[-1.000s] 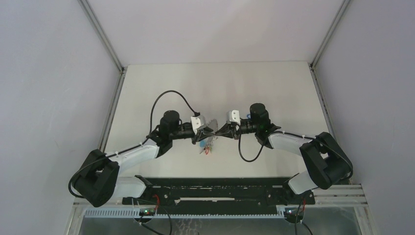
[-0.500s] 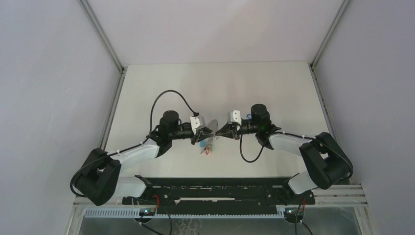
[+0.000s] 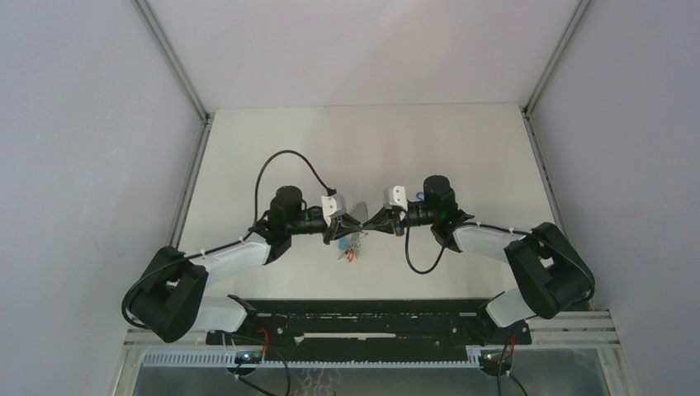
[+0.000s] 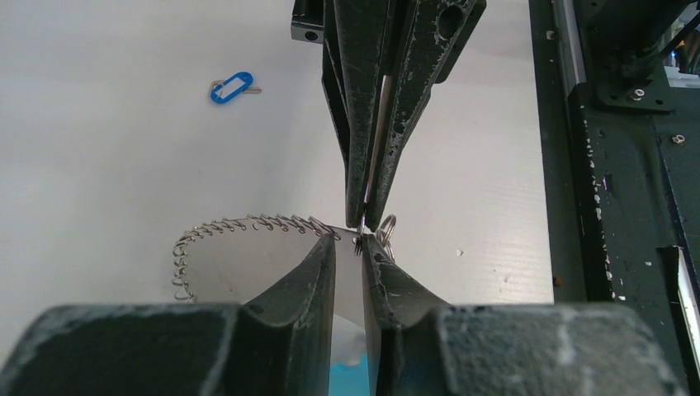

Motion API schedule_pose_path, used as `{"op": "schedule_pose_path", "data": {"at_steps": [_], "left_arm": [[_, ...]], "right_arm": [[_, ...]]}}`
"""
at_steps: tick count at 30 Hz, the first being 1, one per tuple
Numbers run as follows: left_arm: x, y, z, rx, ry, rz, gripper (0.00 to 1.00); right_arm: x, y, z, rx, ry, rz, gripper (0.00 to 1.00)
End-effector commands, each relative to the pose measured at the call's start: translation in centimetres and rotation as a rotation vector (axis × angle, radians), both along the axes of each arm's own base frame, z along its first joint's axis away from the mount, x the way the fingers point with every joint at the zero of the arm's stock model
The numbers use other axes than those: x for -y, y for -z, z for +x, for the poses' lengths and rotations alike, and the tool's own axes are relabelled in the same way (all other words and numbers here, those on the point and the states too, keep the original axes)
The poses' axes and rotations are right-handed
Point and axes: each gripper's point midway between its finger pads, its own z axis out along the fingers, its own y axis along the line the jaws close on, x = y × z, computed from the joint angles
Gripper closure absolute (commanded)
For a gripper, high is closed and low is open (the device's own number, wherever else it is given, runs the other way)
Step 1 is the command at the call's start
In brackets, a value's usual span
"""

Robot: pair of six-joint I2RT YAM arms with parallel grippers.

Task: Put the keys on the keyring

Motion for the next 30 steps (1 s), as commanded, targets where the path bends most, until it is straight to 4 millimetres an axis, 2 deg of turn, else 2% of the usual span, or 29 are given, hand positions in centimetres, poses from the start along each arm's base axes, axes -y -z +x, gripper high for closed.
{"op": "schedule_pose_path", "data": {"at_steps": [1,7,12,18,25,27,30], "left_arm": [[0.4,-0.8,0.0,0.014,0.022,-0.035,0.79],[0.3,-0.7,0.1,0.01,0.019,-0.033,0.83],[0.4,-1.0,0.1,0.013,0.016,-0.042,0.98],[-0.7,-0.8,1.2,0.011,-0.091,-0.009,1.0],[-2.0,-0.2,2.6,-0.049,-0.253,0.004,1.0],[-2.4,0.0,3.1,-0.062,-0.3,0.014,1.0],[-3.0,0.2,3.8,-0.065,-0.351,0.038,1.0]], "right_arm": [[-0.3,-1.3,-0.1,0.041,-0.027,0.04,1.0],[-0.3,-1.3,-0.1,0.042,-0.028,0.041,1.0],[-0.4,-1.2,-0.1,0.037,-0.026,0.038,1.0],[0.0,-1.2,0.7,-0.017,0.066,0.01,0.99],[2.0,-0.5,1.7,-0.12,0.256,-0.082,0.68],[3.0,-0.2,2.1,-0.175,0.339,-0.114,0.64],[5.2,-0.2,3.8,-0.271,0.532,-0.136,0.64]]}}
